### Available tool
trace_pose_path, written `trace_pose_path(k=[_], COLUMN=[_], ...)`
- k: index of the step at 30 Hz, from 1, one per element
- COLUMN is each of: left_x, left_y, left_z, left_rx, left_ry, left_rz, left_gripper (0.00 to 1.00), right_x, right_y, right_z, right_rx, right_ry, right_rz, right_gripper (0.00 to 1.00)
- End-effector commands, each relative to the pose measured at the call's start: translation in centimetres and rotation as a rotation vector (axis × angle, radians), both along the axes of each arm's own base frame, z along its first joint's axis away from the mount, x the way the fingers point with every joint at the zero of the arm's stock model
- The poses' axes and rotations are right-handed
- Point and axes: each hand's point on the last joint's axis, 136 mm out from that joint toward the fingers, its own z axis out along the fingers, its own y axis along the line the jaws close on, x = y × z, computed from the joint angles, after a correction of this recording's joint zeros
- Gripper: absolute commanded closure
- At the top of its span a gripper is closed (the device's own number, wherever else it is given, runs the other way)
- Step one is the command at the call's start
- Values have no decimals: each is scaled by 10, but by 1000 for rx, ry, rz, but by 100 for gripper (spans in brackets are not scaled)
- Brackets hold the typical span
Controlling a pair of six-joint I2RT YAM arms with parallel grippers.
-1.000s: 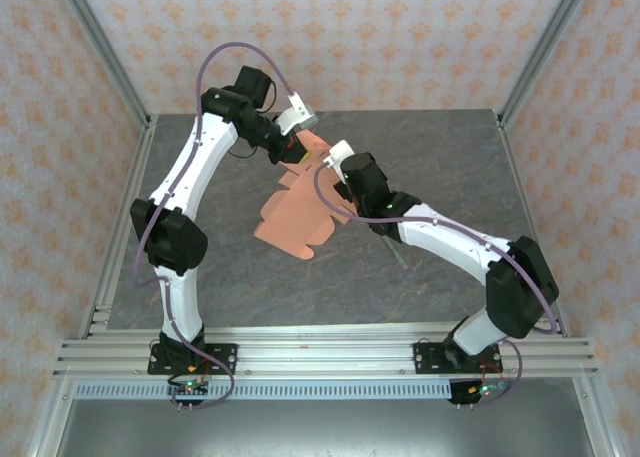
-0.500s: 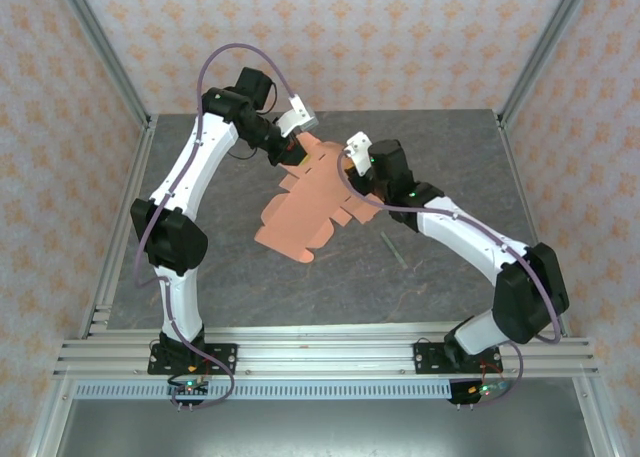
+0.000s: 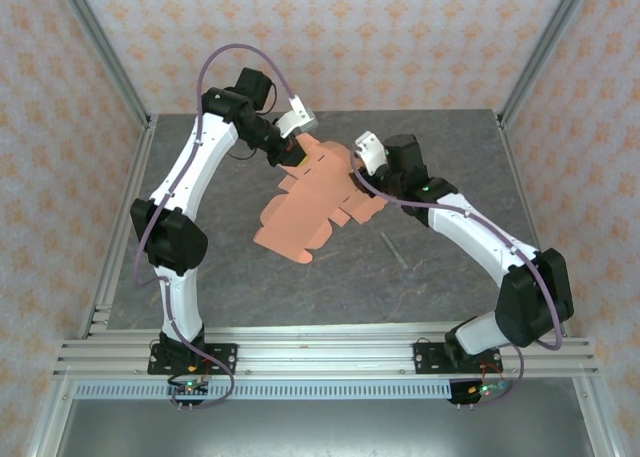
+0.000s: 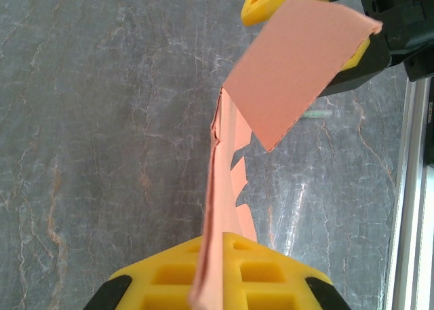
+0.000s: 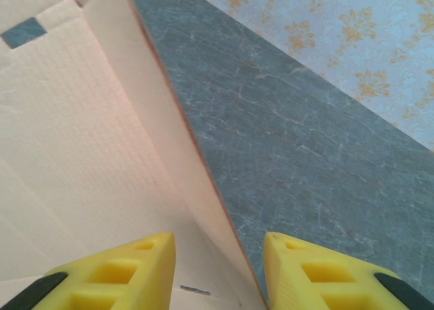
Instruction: Fold the paper box
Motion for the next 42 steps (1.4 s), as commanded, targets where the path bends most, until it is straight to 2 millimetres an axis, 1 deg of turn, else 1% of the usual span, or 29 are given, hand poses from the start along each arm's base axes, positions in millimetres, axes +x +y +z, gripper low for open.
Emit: trace_pose_path(k=[1,4,7,11,16,24,28,32,34,37,41,42], left_x=[-12,-11,-11,-10,-9,-10,-11,-11,-10,-10,-7,-6], left_y=[6,7,7,5,4,4,5,5,6,6,6,6], left_z=[9,9,10,11,12,12,12,12,12,12,12,12], left_rx=[3,4,4,-11,-20,-17,-16,-11,-10,-11,-15,-18], left_ry=[2,2,3,14,22,19,19,18,16,19,26,30], left_rz=[-5,-3,2,13,16,16,16,14,16,20,36,44], left_gripper=[100,100,100,100,100,100,100,100,100,100,100,100], right_x=[2,5,6,9,11,14,13,13,13,14,15,16], right_y=[10,10,10,9,5,9,13,16,18,19,15,13], right_z=[15,14,14,10,5,-3,-5,-9,-10,-10,-8,-5], right_rx=[17,12,11,11,-3,-20,-16,-21,-21,-20,-18,-14], right_ry=[-13,-13,-15,-22,-48,-52,-43,-28,-23,-25,-43,-56], right_rz=[55,52,48,31,7,35,69,92,99,102,82,66], right_gripper=[65,76,84,84,80,77,72,72,75,81,88,90])
